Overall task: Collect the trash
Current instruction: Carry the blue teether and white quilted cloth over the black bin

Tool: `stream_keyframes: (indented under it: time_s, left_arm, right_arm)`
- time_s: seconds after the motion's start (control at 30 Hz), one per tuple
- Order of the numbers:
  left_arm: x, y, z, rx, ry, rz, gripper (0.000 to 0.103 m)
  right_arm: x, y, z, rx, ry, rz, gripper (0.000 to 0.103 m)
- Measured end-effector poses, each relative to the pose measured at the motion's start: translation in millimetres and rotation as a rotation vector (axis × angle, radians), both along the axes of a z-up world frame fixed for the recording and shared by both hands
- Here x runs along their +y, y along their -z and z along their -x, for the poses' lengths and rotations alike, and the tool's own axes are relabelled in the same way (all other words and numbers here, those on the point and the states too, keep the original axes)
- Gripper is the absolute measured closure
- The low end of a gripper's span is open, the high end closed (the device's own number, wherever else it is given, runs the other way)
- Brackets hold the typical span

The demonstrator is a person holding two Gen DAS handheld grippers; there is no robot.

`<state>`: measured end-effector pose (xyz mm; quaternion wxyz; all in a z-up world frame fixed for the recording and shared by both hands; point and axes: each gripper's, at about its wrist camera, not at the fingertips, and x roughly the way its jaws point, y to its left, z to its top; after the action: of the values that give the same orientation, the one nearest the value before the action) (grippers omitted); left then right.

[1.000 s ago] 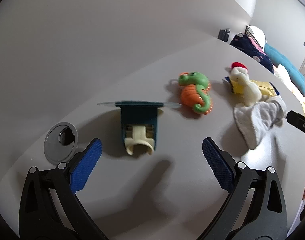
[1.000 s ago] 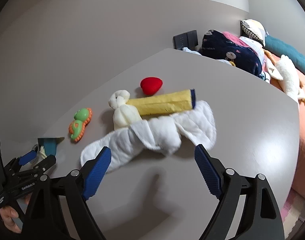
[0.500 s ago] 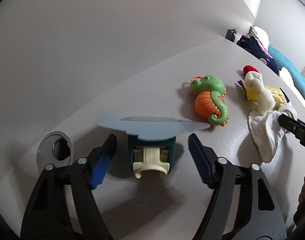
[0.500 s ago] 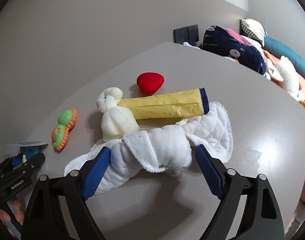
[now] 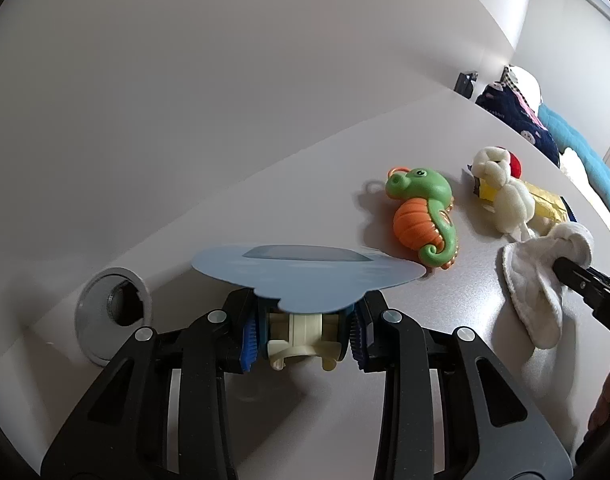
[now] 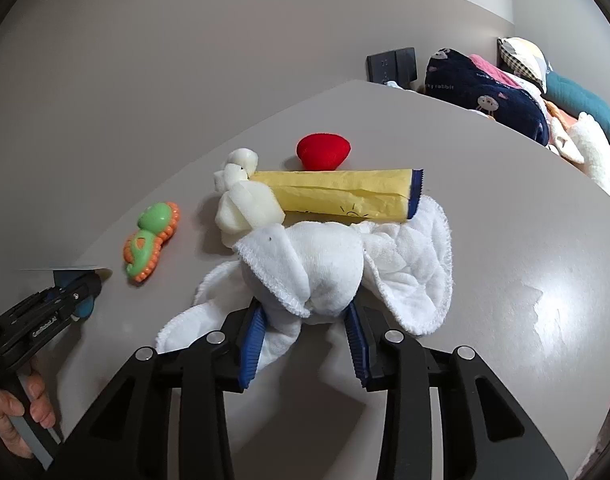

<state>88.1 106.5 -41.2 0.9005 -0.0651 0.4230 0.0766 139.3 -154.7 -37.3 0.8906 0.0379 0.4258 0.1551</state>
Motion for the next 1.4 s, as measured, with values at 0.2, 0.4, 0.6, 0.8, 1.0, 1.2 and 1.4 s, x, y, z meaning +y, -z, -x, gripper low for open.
stream_keyframes:
  time_s: [0.2, 0.4, 0.6, 0.8, 1.0, 1.2, 1.4]
  left_arm:
    - [-1.8, -8.0, 15.1, -0.016, 0.002, 0.01, 0.068]
    - [-15.8, -15.9, 25.4, -0.031, 0.014, 0.026, 0.068]
    - [-41.0, -30.6, 37.0, -0.051, 0.047, 0.027, 0.068]
    - [-70.8, -41.0, 48.9, -0.063, 0.09, 0.033, 0.068]
    - [-102.4, -44.3, 60.0, -0.065, 0.144, 0.032, 0.068]
    - [-137.4, -45.1, 68.3, -0.068, 0.208, 0.021, 0.068]
    - [-170.3, -46.7, 75.9, -0.073, 0.271, 0.026, 0.068]
  right_arm:
    - [-9.2, -9.2, 13.4, -0.008, -0.014, -0.01, 0.065]
    - [-23.0, -24.4, 30.3, -0.032, 0.003, -0.014, 0.065]
    - [-40.3, -35.9, 49.2, -0.046, 0.023, -0.028, 0.064]
    - [-56.4, -44.8, 72.2, -0.06, 0.024, -0.03, 0.063]
    - [-76.5, -52.7, 96.1, -0.077, 0.038, -0.036, 0.063]
    - [-99.6, -55.1, 115.4, -0.083, 0.061, -0.03, 0.062]
    - [-124.3, -55.7, 131.7, -0.088, 0.095, -0.026, 0.062]
